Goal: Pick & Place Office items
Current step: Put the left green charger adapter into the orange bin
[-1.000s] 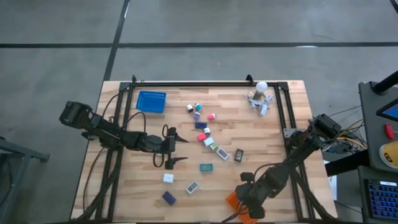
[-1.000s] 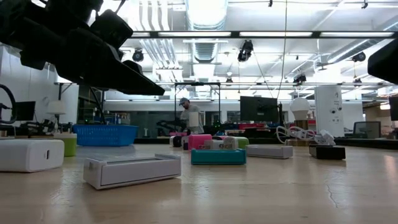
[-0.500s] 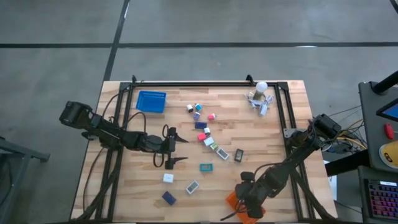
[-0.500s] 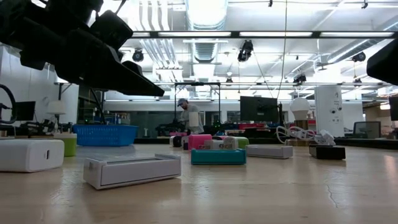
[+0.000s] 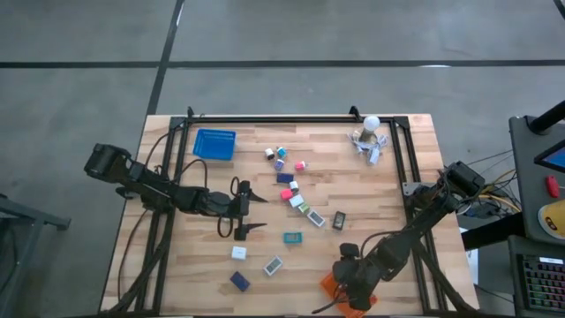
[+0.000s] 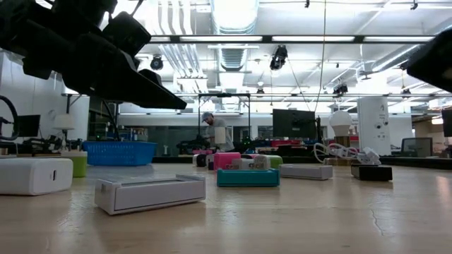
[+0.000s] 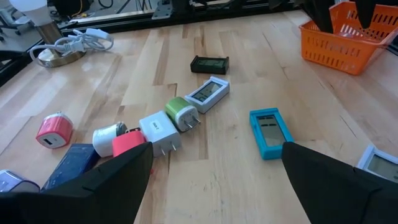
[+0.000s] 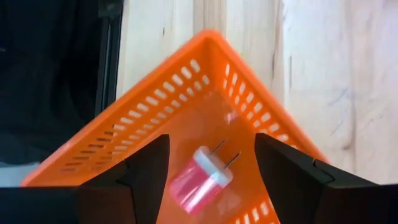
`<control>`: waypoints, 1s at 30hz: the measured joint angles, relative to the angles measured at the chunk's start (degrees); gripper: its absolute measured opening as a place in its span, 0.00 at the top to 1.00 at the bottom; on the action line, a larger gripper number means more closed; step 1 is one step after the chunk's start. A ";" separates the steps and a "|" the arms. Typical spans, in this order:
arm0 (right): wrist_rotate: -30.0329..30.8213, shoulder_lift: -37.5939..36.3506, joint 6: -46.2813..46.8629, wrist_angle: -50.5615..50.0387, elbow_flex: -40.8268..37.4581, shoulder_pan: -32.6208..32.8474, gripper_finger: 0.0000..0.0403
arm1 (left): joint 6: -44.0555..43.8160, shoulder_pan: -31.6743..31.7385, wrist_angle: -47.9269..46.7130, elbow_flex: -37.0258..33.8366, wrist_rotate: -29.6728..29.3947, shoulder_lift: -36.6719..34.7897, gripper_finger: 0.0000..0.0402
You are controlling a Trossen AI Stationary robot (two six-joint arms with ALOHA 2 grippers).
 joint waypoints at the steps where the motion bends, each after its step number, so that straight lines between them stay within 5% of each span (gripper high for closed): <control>1: 1.20 -0.02 -0.66 0.43 0.04 0.04 0.43 | -0.15 0.00 0.00 0.00 0.00 0.00 0.11; 17: 39.95 -0.20 -27.59 8.17 -0.04 -0.46 0.43 | -1.90 0.00 -0.49 0.00 -4.90 0.00 0.11; 30: 42.15 -0.20 -32.23 10.07 -0.24 -2.12 0.43 | -18.53 -0.59 -17.01 1.06 -11.32 -0.09 0.11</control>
